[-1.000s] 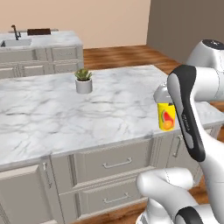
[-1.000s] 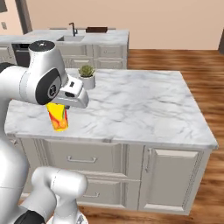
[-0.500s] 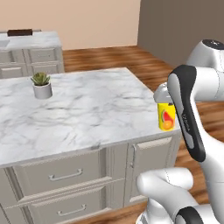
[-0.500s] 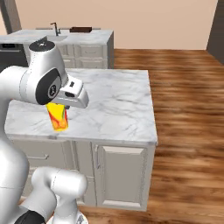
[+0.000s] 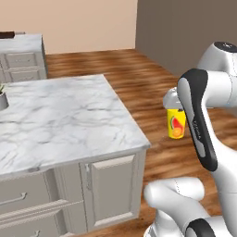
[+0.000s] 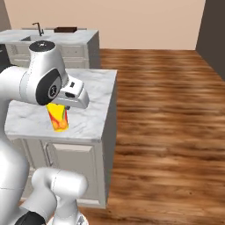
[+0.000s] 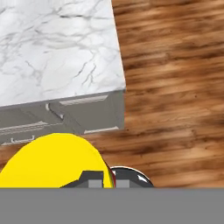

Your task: There is a tray on the dining counter. Grab the cup, mug, and pitcher and place them on the tray. The pitcher may be placed next to the tray if it cannot fit the tray.

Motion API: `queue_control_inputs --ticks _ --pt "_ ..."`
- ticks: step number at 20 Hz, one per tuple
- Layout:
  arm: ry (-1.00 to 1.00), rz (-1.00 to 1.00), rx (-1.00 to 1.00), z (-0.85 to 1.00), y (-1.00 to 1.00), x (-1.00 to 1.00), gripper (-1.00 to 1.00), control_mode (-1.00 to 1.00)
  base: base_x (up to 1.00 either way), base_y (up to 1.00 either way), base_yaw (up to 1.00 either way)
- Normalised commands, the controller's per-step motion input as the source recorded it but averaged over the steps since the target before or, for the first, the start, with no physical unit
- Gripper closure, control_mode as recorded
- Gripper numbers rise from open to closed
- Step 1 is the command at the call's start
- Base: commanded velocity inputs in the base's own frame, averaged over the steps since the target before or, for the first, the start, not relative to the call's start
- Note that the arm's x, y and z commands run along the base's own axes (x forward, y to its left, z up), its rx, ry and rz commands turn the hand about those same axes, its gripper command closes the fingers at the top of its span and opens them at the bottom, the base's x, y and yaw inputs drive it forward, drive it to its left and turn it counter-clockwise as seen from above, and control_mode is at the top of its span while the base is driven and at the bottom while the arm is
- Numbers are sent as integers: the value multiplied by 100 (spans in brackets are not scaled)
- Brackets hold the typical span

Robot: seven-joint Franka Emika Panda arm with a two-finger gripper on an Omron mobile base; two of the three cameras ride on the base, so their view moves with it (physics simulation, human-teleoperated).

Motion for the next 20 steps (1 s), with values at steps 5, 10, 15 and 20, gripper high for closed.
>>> queue_control_inputs --ticks 5,10,15,20 --pt "0 0 0 0 0 0 100 100 33 -100 0" --pt "0 0 0 0 0 0 100 100 65 -100 0" --pt "0 0 0 0 0 0 100 100 100 -100 0" --pt "0 0 0 0 0 0 100 100 100 -94 0"
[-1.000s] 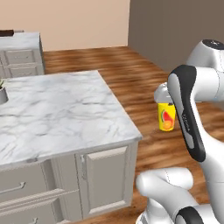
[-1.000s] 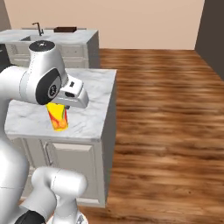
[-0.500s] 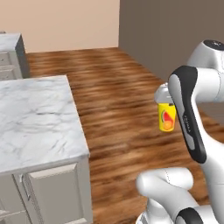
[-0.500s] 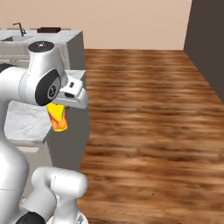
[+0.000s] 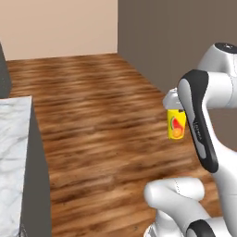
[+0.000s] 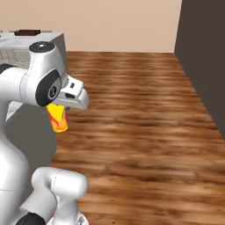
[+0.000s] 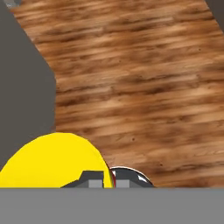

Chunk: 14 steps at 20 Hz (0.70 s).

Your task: There is a tray on the dining counter. Grab the cup, mug, and pitcher and place them on the tray. The pitcher may be placed next to the tray if it cannot fit the tray.

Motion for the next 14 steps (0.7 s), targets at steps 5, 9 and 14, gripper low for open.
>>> queue_control_inputs --ticks 5,9,14 --pt "0 0 0 0 0 0 100 100 100 -86 0" --pt "0 0 0 0 0 0 100 100 100 -72 0" --pt "0 0 0 0 0 0 100 100 100 -20 5"
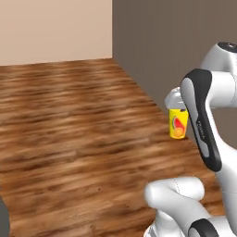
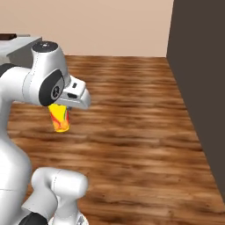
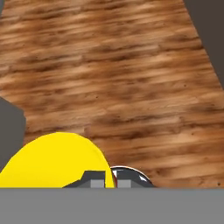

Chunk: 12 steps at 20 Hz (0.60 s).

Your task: There is a tray on the dining counter. Grab the cup, mug, and pitcher and place them on the tray. The pitcher may be placed next to the tray if it cannot fit the tray.

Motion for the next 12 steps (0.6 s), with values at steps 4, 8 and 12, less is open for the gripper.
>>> queue_control_inputs --ticks 4,8,12 --pt "0 0 0 0 0 0 100 100 100 5 5" --pt "0 0 0 0 0 0 100 100 100 6 4" --pt "0 0 0 0 0 0 100 100 100 0 5"
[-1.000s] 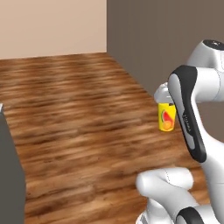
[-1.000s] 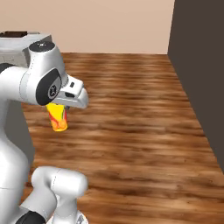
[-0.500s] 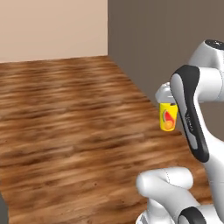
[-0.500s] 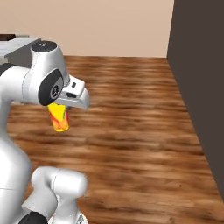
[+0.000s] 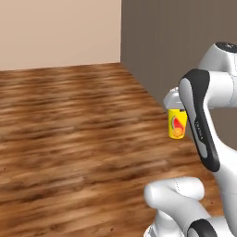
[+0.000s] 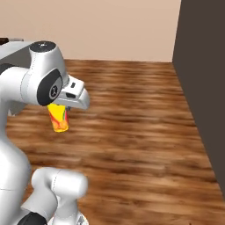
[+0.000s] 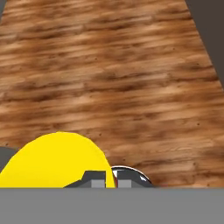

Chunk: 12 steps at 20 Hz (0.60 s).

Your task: There is a tray on the dining counter. Grab the cup, mug, and pitcher and place them on the tray. The pitcher may be placed next to the tray if it cannot fit the tray.

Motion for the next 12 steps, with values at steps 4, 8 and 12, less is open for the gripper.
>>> queue_control_inputs --ticks 4,8,12 --pt "0 0 0 0 0 0 100 100 100 0 9" --pt "0 0 0 0 0 0 100 100 100 0 14" --pt "0 0 0 0 0 0 100 100 100 0 14"
